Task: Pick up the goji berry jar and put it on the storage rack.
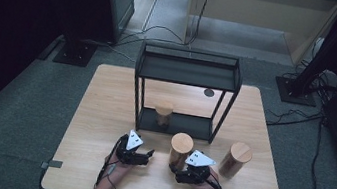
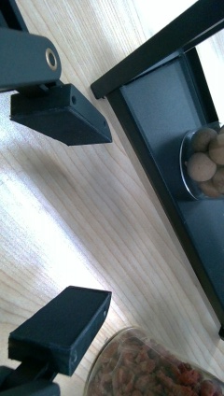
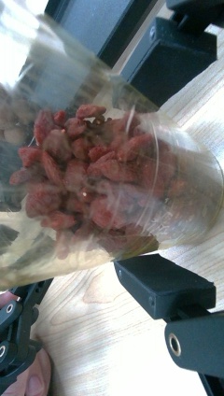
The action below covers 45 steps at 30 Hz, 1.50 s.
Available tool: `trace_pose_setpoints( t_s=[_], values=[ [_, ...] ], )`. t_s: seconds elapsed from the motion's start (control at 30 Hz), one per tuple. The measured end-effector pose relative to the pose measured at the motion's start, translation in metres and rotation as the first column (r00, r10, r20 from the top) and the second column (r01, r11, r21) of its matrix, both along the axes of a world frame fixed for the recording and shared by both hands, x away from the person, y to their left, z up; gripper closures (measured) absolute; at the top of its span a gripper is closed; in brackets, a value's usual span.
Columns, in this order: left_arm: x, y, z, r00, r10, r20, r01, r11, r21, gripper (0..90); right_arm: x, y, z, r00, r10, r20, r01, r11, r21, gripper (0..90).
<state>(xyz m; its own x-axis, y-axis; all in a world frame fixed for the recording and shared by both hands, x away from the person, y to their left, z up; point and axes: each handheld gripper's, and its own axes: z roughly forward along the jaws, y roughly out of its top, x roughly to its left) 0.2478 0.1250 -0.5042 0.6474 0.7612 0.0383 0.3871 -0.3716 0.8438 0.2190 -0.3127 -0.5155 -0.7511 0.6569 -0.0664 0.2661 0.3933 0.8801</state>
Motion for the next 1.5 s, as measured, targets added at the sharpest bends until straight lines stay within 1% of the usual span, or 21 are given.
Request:
trace_pose_setpoints(
  t_s=[0.13,0.27,0.4,0.53,0.7,0.83,0.87,1.1,1.37,1.4,1.5],
  values=[
    [0.000,-0.001,0.000,1.0000,0.001,0.000,-0.001,1.0000,0.003,19.9,0.000,-0.003,0.002,1.0000,-0.009,-0.003,0.009,0.9996,0.028,17.9],
    [0.000,-0.001,0.000,1.0000,-0.001,-0.001,0.001,1.0000,0.007,20.0,0.002,-0.008,0.003,0.9990,-0.017,-0.042,0.020,0.9965,0.081,17.9],
    [0.001,-0.002,0.001,1.0000,-0.001,-0.003,0.001,1.0000,0.008,20.0,0.001,-0.008,0.003,0.9992,-0.015,-0.037,0.018,0.9953,0.095,17.9],
    [0.001,-0.002,0.001,1.0000,-0.001,-0.004,0.001,1.0000,0.009,19.9,-0.001,-0.008,0.006,0.9995,-0.013,-0.029,0.016,0.9948,0.101,17.9],
    [0.001,-0.003,0.001,1.0000,-0.002,-0.005,0.002,0.9999,0.013,19.9,-0.004,-0.008,0.008,0.9995,-0.028,-0.016,0.030,0.9943,0.103,17.9],
    [0.001,-0.003,0.001,1.0000,-0.004,-0.002,0.004,0.9998,0.020,19.9,-0.006,-0.007,0.008,0.9993,-0.036,-0.014,0.037,0.9928,0.114,17.9],
    [0.001,-0.003,0.001,1.0000,-0.004,-0.002,0.004,0.9998,0.021,19.9,-0.007,-0.007,0.007,0.9993,-0.038,-0.007,0.038,0.9926,0.115,17.9],
    [0.001,-0.005,0.002,1.0000,-0.007,-0.005,0.008,0.9995,0.030,20.0,-0.011,-0.008,0.011,0.9983,-0.059,-0.001,0.059,0.9892,0.135,17.9],
    [0.000,-0.007,0.002,1.0000,-0.004,0.000,0.004,0.9992,0.039,19.9,-0.012,-0.008,0.014,0.9984,-0.057,0.006,0.055,0.9898,0.131,18.3],
    [0.000,-0.007,0.002,1.0000,-0.004,0.000,0.004,0.9992,0.040,20.0,-0.012,-0.008,0.014,0.9984,-0.055,0.015,0.053,0.9899,0.132,18.3],
    [0.000,-0.007,0.002,1.0000,-0.005,0.001,0.005,0.9991,0.042,19.9,-0.013,-0.008,0.017,0.9983,-0.055,0.019,0.052,0.9896,0.134,18.3]
  ],
)
